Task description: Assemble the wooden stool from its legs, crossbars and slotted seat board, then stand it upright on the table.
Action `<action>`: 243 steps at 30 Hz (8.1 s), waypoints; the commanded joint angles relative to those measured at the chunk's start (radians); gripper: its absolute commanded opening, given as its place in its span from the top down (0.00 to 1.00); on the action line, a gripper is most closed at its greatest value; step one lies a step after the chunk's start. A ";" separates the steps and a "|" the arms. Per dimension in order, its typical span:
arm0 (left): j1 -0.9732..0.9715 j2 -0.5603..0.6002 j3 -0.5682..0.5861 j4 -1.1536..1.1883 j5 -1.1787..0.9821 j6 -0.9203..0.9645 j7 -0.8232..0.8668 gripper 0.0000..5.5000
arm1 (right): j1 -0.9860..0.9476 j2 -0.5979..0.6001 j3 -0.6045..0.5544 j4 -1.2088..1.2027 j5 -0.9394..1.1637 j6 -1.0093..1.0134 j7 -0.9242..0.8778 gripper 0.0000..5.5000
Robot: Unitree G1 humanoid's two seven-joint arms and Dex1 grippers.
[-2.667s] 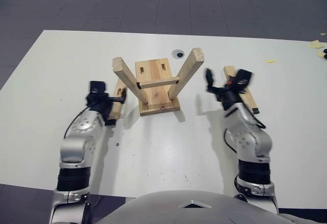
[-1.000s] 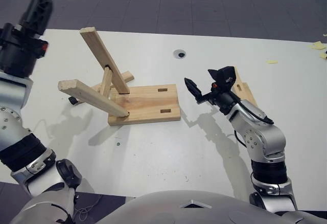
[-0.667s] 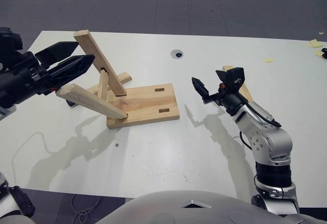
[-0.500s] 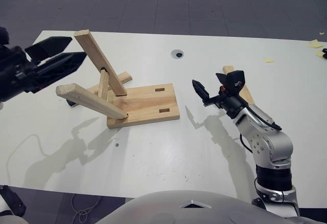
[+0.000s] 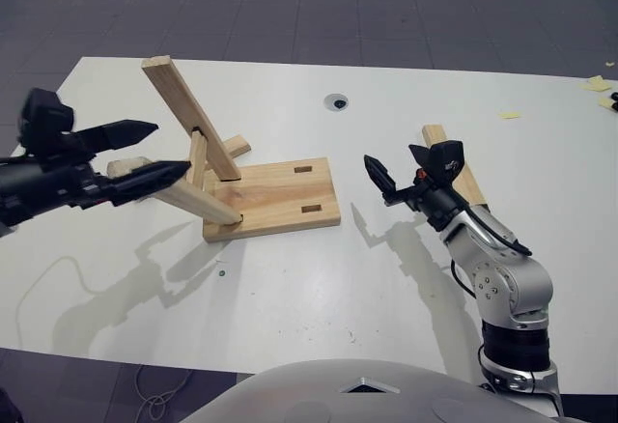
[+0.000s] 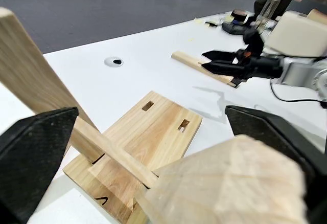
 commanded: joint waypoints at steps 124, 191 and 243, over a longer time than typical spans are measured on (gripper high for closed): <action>-0.380 -0.474 -0.228 0.604 0.729 -0.540 0.604 0.03 | 0.090 -0.331 -0.289 0.620 -0.265 -0.402 0.191 0.02; -0.766 -0.668 -0.357 0.177 -0.003 0.026 0.477 0.02 | -0.343 -0.059 0.101 0.074 -0.308 -0.553 0.020 0.76; -0.786 -0.749 -0.293 0.184 -0.057 -0.024 0.667 0.92 | -0.193 -0.028 0.220 0.047 -0.415 -0.540 0.112 0.61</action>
